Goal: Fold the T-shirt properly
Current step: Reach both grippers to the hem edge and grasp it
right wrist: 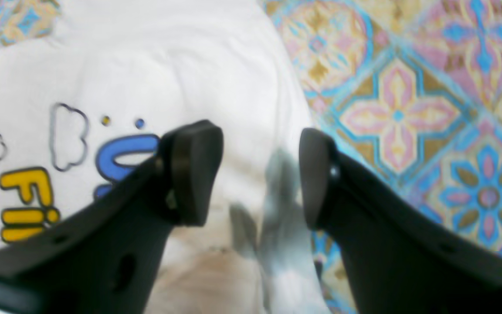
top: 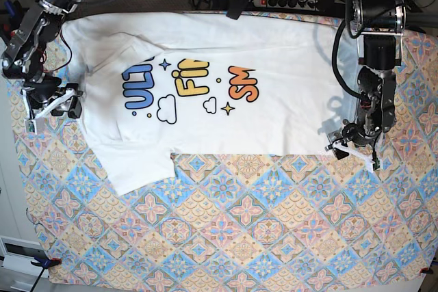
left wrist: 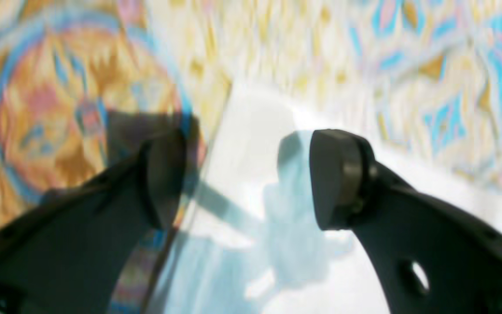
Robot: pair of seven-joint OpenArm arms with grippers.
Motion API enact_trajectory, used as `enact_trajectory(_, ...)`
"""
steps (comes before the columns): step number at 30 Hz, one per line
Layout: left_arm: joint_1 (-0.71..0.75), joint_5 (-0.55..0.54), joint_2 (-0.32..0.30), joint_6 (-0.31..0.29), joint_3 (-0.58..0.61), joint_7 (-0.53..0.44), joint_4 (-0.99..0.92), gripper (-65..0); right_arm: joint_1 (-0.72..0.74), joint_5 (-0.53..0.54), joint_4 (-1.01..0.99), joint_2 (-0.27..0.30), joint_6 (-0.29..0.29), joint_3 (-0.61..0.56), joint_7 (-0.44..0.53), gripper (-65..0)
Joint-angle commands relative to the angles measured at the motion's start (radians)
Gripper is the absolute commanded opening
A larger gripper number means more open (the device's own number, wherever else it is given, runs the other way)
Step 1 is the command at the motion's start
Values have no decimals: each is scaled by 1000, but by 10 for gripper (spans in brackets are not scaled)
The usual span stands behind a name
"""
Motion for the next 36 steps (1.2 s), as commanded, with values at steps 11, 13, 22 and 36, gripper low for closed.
enact_trajectory(11,4,-9,14,-83,38,15,-3,-650,83,22,-92,21,4,5,22,-347)
enact_trajectory(13,15,-9,14,-83,37,14,-1,-650,98,22,-122,22,4,5,22,-347)
enact_trajectory(22,86,-7,8,-87,-40,11,117,-650,213,-136,-257,84,6,-112,106,-345)
enact_trajectory(36,290,-7,-11,-87,-141,11,412,-650,384,-251,-693,216,7,-455,477,-343)
